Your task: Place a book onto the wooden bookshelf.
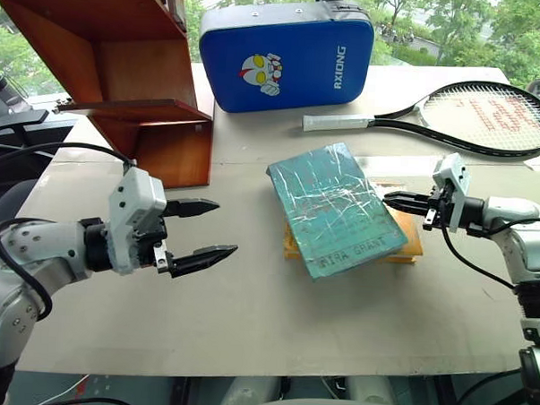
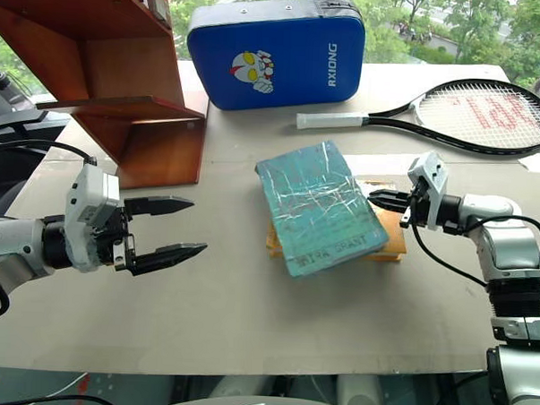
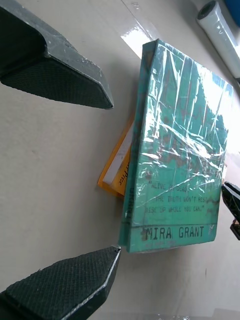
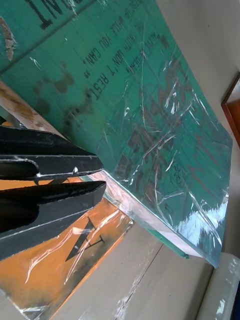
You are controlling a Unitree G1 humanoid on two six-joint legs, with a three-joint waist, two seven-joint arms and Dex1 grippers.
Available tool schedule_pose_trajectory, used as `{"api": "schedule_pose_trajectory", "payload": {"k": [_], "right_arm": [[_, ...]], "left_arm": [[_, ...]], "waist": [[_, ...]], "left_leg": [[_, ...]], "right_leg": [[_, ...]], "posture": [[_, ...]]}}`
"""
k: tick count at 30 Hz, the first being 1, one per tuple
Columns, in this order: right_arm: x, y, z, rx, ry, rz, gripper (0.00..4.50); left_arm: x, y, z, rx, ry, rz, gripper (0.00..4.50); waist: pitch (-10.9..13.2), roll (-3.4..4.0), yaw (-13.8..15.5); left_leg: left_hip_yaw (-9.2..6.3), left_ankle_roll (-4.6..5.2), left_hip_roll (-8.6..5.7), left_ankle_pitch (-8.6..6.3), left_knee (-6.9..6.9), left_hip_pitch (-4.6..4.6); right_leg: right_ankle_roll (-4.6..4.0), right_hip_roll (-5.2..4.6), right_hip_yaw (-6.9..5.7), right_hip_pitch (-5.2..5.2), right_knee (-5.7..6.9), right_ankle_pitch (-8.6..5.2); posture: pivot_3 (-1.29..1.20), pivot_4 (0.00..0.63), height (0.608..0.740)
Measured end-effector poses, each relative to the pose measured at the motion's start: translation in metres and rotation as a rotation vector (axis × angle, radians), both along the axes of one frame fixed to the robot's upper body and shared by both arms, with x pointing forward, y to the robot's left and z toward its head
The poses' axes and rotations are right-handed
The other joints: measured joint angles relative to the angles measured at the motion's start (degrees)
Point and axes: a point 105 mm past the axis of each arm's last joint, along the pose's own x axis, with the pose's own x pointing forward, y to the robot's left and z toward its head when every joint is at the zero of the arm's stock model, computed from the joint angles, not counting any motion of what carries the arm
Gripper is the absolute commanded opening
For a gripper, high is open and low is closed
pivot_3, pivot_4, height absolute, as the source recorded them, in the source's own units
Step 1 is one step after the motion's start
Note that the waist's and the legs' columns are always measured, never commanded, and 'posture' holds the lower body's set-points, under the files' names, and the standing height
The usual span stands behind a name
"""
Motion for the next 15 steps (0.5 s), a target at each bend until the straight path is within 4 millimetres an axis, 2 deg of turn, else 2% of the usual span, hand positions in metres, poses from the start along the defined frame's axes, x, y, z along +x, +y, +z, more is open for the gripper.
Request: {"api": "schedule_pose_trajectory", "payload": {"k": [5, 13, 14, 15], "right_arm": [[-0.007, 0.019, -0.002, 0.008, 0.006, 0.056, 0.01], [-0.01, 0.023, -0.004, 0.014, 0.015, 0.058, 0.01], [-0.01, 0.022, -0.003, 0.021, 0.011, 0.051, 0.01], [-0.01, 0.018, -0.001, 0.029, 0.0, 0.035, 0.01]], "left_arm": [[-0.001, 0.0, -0.003, 0.002, 0.018, 0.001, 4.5], [0.001, 0.002, -0.005, -0.008, 0.022, 0.022, 4.5], [0.002, 0.003, -0.009, -0.011, 0.027, 0.042, 4.5], [0.006, 0.006, -0.022, 0.022, 0.048, 0.086, 4.5]], "waist": [[0.0, 0.0, 0.0], [-0.01, 0.01, -0.01], [-0.01, 0.02, 0.0], [-0.01, 0.02, 0.02]], "left_leg": [[-0.01, 0.0, 0.0, 0.0, 0.02, 0.0], [0.0, 0.0, 0.0, 0.0, 0.05, 0.0], [0.01, 0.0, 0.0, 0.0, 0.06, 0.0], [0.01, 0.0, -0.01, 0.0, 0.07, 0.0]], "right_leg": [[0.0, 0.0, -0.01, 0.0, 0.01, 0.0], [0.0, 0.01, 0.0, 0.01, 0.02, 0.0], [0.0, 0.0, 0.01, 0.01, 0.02, 0.0], [0.0, 0.0, 0.0, 0.02, 0.02, 0.0]], "posture": [[0.0, 0.15, 0.74], [0.0, 0.15, 0.74], [0.0, 0.15, 0.74], [0.0, 0.15, 0.74]]}}
